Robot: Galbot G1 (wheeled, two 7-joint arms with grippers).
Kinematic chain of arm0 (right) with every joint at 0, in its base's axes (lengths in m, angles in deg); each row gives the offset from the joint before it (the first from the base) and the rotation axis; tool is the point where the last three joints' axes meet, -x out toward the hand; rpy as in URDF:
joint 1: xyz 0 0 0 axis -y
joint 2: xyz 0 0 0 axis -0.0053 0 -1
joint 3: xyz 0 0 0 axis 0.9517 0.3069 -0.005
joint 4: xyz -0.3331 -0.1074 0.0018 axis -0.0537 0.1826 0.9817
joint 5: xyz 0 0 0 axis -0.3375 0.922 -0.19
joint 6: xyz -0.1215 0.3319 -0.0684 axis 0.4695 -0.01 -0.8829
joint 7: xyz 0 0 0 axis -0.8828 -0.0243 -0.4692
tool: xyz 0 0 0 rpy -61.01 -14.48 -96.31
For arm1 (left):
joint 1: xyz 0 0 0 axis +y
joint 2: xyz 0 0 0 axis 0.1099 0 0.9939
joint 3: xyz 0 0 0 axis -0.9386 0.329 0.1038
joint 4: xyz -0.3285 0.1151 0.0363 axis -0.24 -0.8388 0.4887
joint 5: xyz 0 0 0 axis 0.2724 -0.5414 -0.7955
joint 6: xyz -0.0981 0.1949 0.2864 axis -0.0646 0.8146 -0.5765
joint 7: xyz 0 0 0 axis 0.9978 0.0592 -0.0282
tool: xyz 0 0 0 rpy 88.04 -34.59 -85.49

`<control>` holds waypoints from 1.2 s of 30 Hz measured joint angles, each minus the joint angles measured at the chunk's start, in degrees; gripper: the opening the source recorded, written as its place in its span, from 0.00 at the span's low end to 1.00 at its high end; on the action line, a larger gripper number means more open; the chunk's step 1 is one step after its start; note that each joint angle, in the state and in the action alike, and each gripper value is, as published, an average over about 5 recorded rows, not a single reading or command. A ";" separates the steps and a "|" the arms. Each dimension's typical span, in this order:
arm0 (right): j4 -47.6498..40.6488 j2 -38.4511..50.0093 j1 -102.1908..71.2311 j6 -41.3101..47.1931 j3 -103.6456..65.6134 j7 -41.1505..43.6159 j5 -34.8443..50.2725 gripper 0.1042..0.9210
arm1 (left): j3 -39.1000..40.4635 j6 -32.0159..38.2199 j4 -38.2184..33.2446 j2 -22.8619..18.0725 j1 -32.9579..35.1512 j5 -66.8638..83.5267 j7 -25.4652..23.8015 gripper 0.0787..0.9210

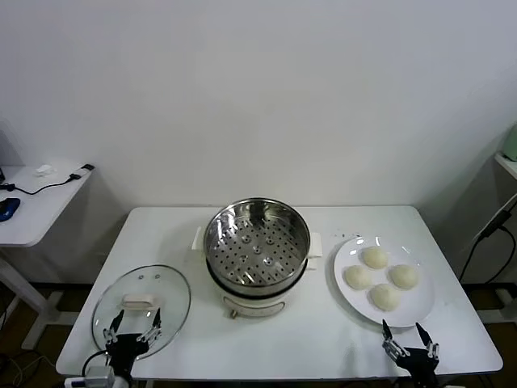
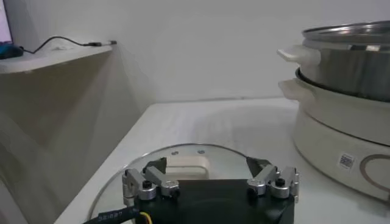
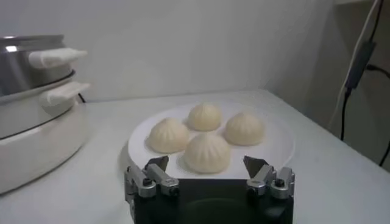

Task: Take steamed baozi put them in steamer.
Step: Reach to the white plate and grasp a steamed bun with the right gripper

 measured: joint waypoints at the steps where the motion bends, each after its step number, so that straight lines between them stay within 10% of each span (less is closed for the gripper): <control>1: -0.04 0.37 0.72 0.61 -0.07 -0.04 -0.18 0.88 | 0.02 0.00 -0.06 0.00 0.04 0.00 -0.03 0.88; 14: -8.86 16.98 28.97 14.69 8.37 9.79 -2.17 0.88 | 0.46 0.14 -1.68 -0.40 -0.11 0.40 -0.16 0.88; 36: -38.00 37.81 87.58 0.58 66.54 65.30 -17.81 0.88 | 1.29 0.92 -2.71 -2.04 0.13 -0.41 -0.03 0.88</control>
